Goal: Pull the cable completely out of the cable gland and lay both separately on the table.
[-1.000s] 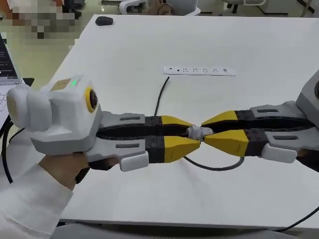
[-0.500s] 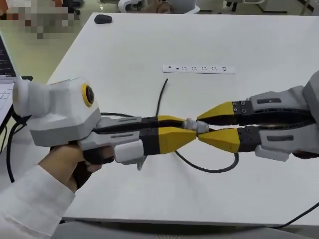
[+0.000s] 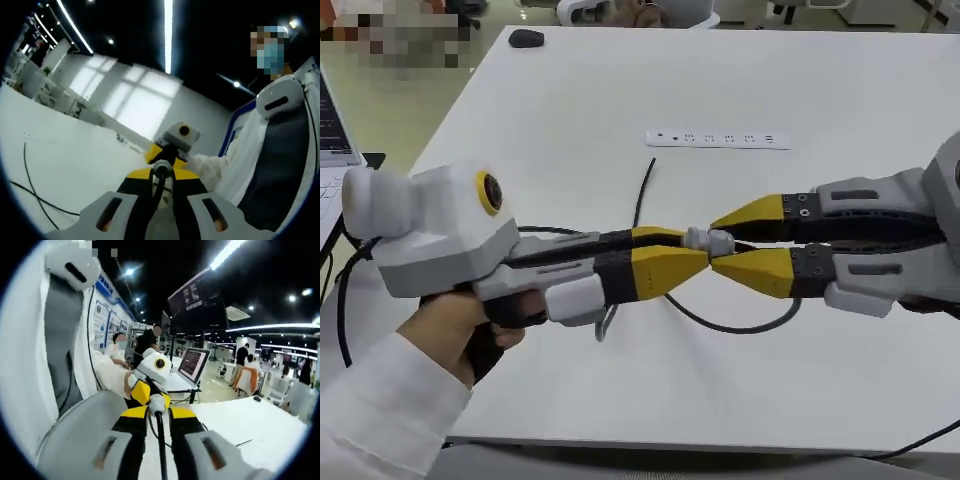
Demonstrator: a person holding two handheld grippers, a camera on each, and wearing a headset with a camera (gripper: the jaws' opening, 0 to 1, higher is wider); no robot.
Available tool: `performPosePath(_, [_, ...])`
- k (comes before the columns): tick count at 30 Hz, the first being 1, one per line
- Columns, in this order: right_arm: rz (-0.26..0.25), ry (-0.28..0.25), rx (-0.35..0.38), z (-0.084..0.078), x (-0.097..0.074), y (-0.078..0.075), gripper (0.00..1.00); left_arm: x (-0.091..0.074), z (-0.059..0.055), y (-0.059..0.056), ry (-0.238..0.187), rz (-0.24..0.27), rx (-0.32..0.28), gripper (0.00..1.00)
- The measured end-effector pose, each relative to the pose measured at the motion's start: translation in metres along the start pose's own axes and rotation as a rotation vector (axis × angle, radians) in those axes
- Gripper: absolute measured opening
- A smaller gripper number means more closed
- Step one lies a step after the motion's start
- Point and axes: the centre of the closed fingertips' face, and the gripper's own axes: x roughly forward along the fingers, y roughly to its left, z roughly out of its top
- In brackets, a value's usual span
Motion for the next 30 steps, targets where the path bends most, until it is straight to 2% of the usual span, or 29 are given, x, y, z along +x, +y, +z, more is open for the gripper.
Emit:
performPosePath(1, [0.005,-0.019,0.078,0.0,-0.004,-0.002,0.26,0.0,-0.002,-0.001,0.022,0.005,0.048,0.15])
performPosePath(2, [0.001,-0.019,0.097,-0.002,-0.007,-0.005,0.25,0.001,-0.004,-0.001,0.045,0.018,0.111,0.15])
performPosePath(4, [0.018,-0.021,0.067,-0.003,-0.01,-0.003,0.21,0.0,-0.006,-0.002,0.071,0.022,0.143,0.15])
performPosePath(7, [0.049,0.009,0.071,-0.008,-0.01,0.005,0.19,-0.001,-0.003,-0.003,0.053,0.015,0.145,0.15])
performPosePath(9, [0.053,0.025,0.06,-0.012,-0.008,0.007,0.17,-0.002,0.001,-0.002,0.025,0.019,0.138,0.16])
performPosePath(11, [0.056,0.022,0.031,-0.012,-0.007,0.007,0.05,-0.002,0.001,-0.001,0.02,0.019,0.139,0.16])
performPosePath(12, [0.048,0.031,0.026,-0.014,-0.007,0.006,0.04,-0.002,0.002,-0.001,0.018,0.022,0.141,0.16])
performPosePath(14, [0.05,0.025,0.037,-0.013,-0.006,0.006,0.03,-0.003,0.003,0.0,0.017,0.029,0.148,0.16])
performPosePath(16, [0.052,0.034,0.042,-0.015,-0.006,0.007,0.02,-0.004,-0.001,0.003,0.044,0.035,0.126,0.17])
performPosePath(18, [0.052,0.039,0.027,-0.018,-0.006,0.007,0.02,-0.003,-0.003,0.004,0.056,0.055,0.155,0.18])
performPosePath(21, [0.052,0.027,0.029,-0.017,-0.004,0.008,0.02,0.002,-0.005,0.002,0.045,0.047,0.144,0.3])
performPosePath(22, [0.054,0.021,0.031,-0.016,-0.003,0.009,0.02,0.005,-0.007,0.002,0.043,0.048,0.147,0.32])
performPosePath(24, [0.057,0.015,0.036,-0.016,-0.002,0.009,0.02,0.007,-0.01,0.003,0.054,0.049,0.161,0.24])
performPosePath(26, [0.062,0.022,0.034,-0.017,-0.001,0.01,0.02,0.008,-0.013,0.006,0.064,0.053,0.149,0.23])
performPosePath(29, [0.066,0.035,0.036,-0.02,-0.001,0.012,0.02,0.007,-0.009,0.004,0.03,0.042,0.129,0.19])
performPosePath(30, [0.066,0.035,0.037,-0.021,-0.001,0.012,0.02,0.007,-0.011,0.003,0.037,0.034,0.116,0.19])
